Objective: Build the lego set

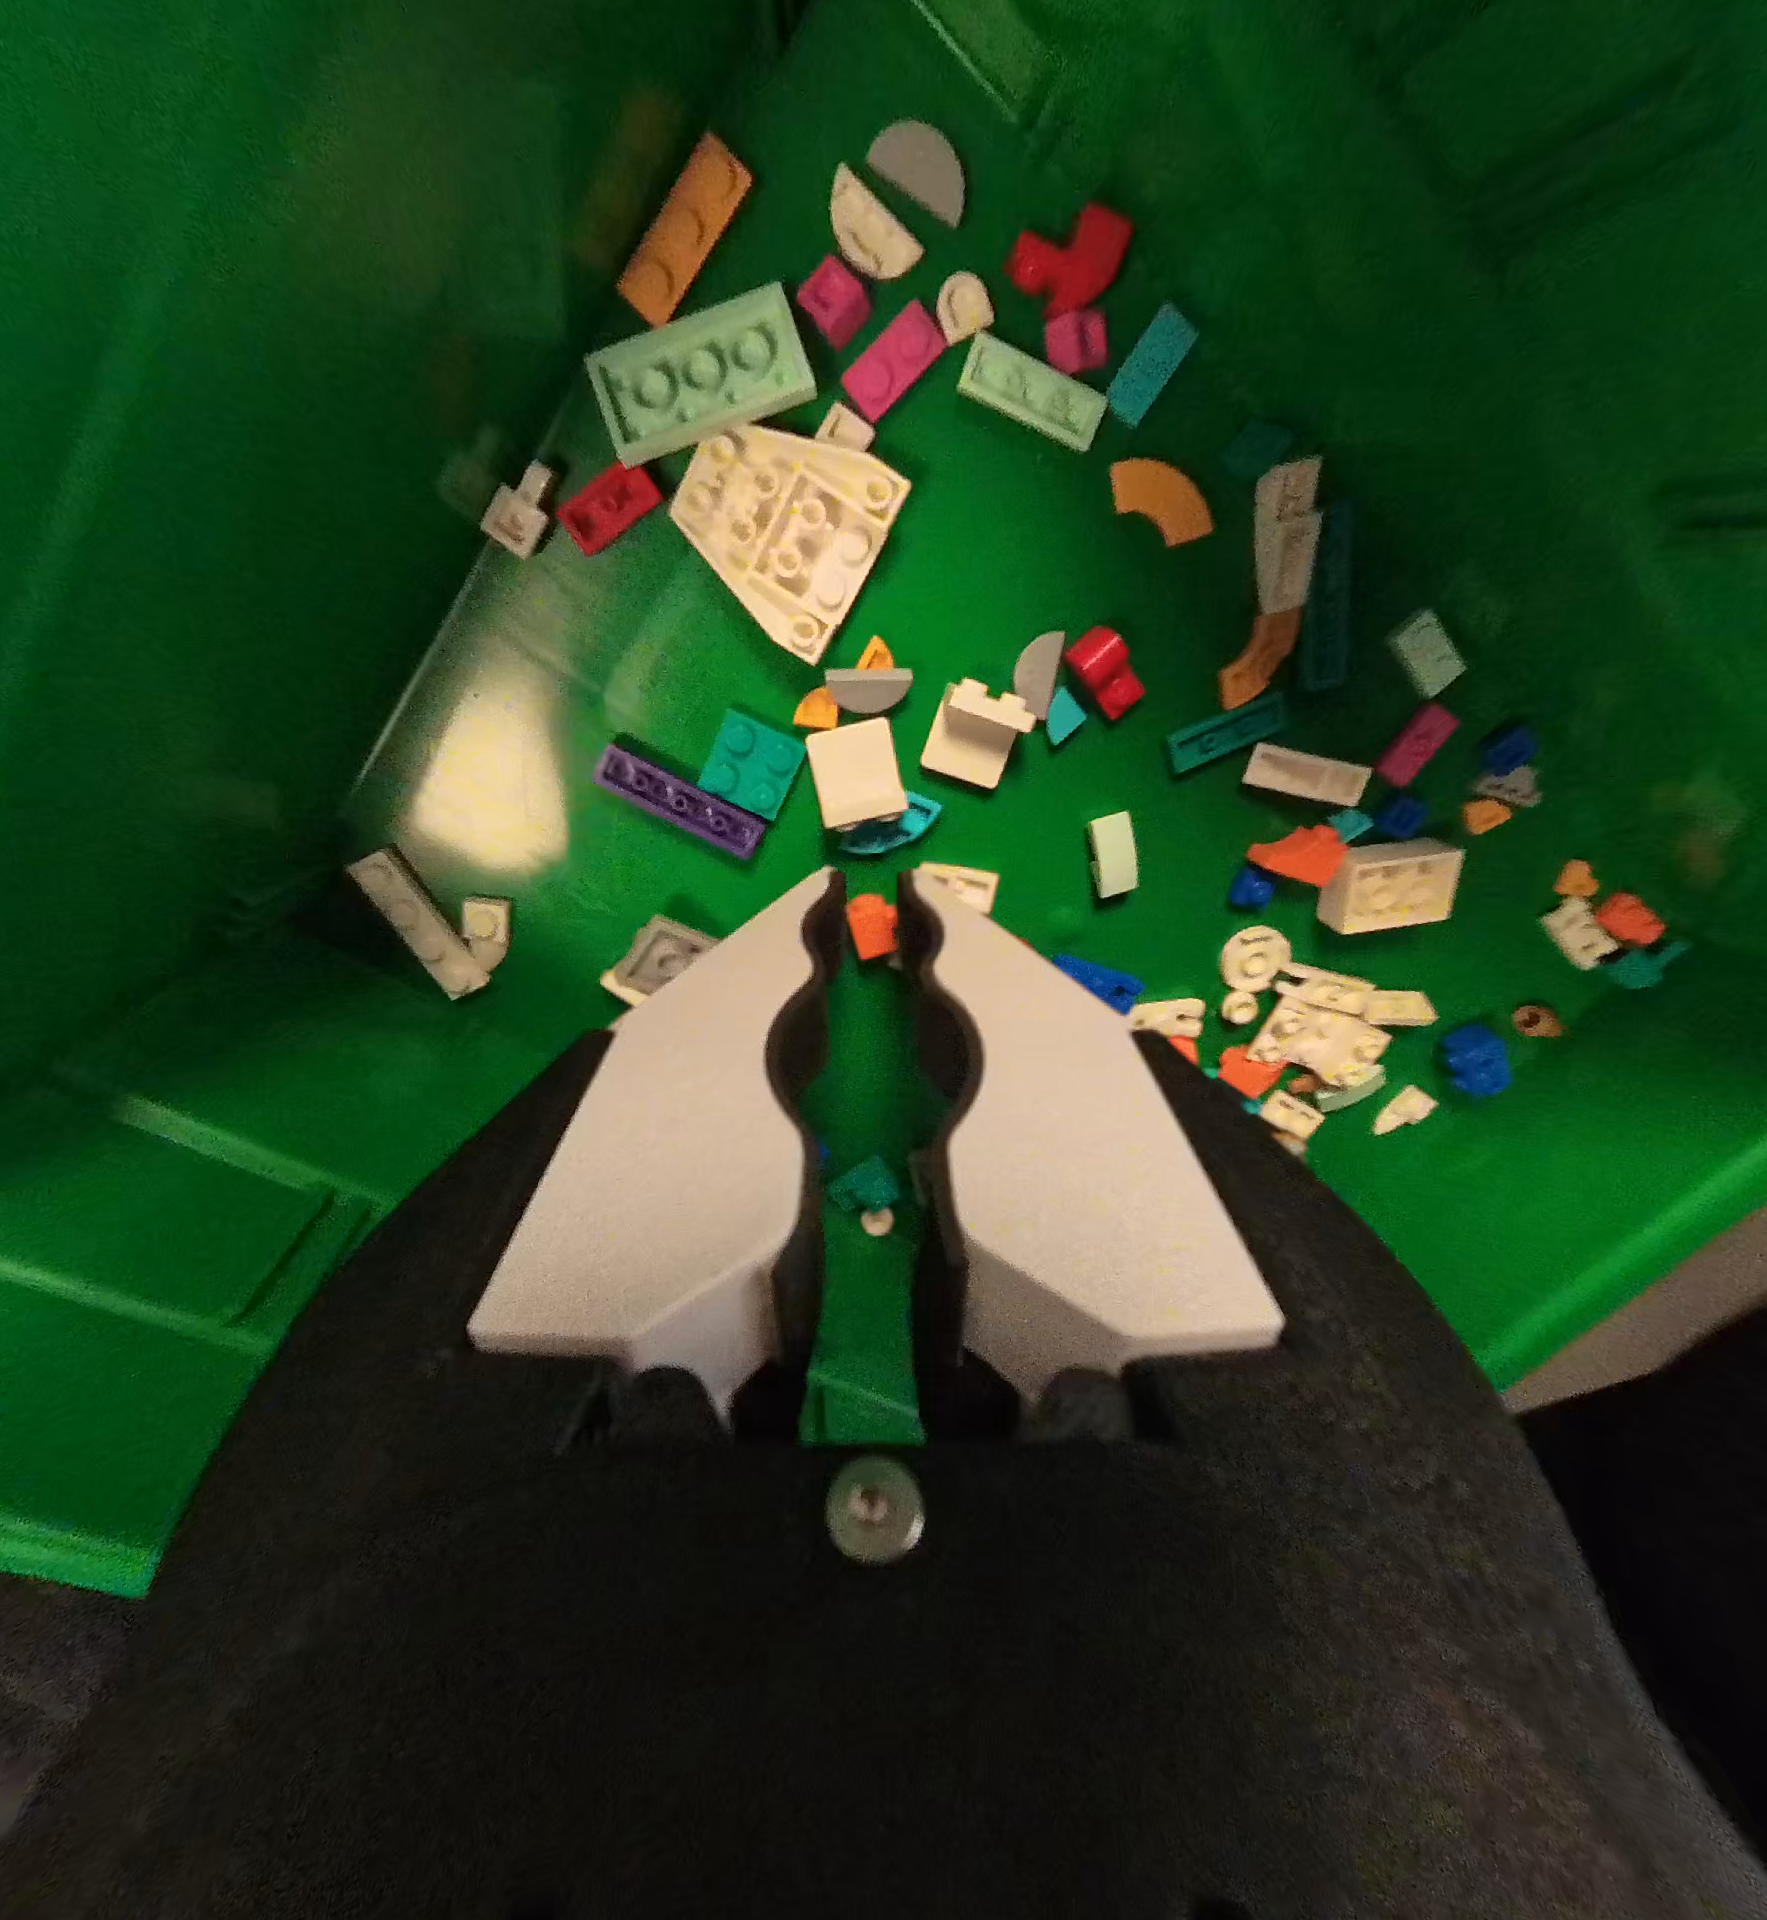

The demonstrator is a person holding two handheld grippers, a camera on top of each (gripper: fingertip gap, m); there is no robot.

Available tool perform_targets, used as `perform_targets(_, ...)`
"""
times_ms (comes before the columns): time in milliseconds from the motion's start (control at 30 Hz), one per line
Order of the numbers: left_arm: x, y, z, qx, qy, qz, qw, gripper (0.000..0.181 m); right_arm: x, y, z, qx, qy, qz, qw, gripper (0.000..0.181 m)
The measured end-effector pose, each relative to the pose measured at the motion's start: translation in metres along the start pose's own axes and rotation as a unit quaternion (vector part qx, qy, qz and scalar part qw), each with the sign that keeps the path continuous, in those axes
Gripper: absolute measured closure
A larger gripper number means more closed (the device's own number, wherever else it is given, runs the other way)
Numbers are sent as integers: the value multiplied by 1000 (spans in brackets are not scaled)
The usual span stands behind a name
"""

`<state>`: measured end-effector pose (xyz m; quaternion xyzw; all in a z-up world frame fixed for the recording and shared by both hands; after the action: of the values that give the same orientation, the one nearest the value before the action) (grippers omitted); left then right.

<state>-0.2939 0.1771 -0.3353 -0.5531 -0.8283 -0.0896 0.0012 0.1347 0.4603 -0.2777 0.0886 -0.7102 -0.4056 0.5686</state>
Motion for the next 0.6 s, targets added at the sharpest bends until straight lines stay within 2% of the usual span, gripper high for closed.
perform_targets(267,-9,-4,8,4,-35,-19,999,165,1,-1,0,2,1,-2,1000,149)
perform_targets(467,-17,-1,10,-12,-62,-26,998,173,2,-2,0,3,4,-3,1000,149)
perform_targets(533,-14,4,5,-22,-42,-15,999,173,3,-2,0,4,7,-3,1000,149)
perform_targets(600,-5,18,-12,-33,23,4,999,173,4,-2,-1,4,9,-5,1000,149)
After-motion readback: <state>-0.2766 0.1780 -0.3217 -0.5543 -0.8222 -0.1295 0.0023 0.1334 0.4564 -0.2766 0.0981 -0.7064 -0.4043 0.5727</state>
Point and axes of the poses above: each gripper's, where its closed fingertips meet, z out along the fingers, x out of its top, y = z × x across the jaws, the point moved 2 cm from there along -z, back along the fingers, and after that the axes turned 13 degrees about -z, right-handed, at the moved point
